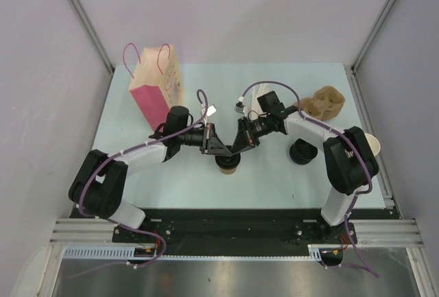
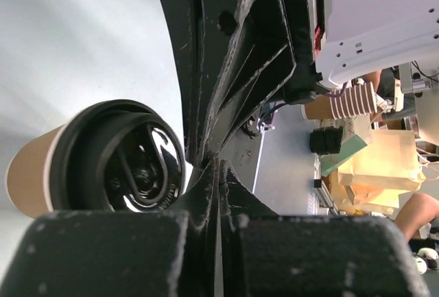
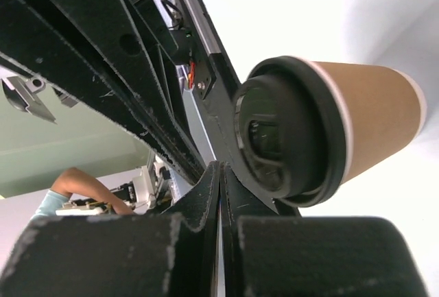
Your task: Pack the takeout coffee
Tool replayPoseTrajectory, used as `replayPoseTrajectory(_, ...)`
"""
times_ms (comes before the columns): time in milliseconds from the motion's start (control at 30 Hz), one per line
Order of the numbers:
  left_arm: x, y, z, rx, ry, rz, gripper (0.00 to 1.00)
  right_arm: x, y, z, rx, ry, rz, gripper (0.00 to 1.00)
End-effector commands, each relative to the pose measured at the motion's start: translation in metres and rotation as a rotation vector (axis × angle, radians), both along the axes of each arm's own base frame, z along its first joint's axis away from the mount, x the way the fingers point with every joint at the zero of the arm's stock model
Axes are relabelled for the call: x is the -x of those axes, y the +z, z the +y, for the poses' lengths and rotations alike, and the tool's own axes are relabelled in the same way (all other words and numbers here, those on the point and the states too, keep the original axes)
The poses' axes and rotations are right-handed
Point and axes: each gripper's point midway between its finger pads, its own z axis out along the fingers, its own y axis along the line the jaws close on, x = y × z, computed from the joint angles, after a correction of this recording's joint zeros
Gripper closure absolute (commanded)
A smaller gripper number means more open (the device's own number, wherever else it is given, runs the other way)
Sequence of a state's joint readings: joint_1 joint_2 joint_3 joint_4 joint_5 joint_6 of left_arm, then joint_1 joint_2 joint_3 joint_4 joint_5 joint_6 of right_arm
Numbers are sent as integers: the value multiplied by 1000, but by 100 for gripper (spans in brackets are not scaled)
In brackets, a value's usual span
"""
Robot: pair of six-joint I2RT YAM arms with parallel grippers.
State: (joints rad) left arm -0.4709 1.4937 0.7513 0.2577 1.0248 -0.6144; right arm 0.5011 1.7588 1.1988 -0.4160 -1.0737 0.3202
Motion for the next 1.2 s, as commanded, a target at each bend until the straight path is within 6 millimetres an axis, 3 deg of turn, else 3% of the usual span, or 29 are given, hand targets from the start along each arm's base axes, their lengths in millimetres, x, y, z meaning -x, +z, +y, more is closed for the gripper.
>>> replayPoseTrajectory(0, -13, -1, -4, 17, 1, -16, 100, 0, -8, 4, -12, 18, 39, 100)
replayPoseTrajectory(167, -21, -24, 3, -10, 32, 45, 100, -2, -23, 2, 20, 9, 66, 100)
replayPoseTrajectory(500, -18, -53, 8, -48, 36, 111, 100, -7, -51, -3, 72, -18, 140, 100)
replayPoseTrajectory(1167, -19, -120, 28, -202, 117, 268, 100, -9, -76, -6, 121, -35, 195, 100)
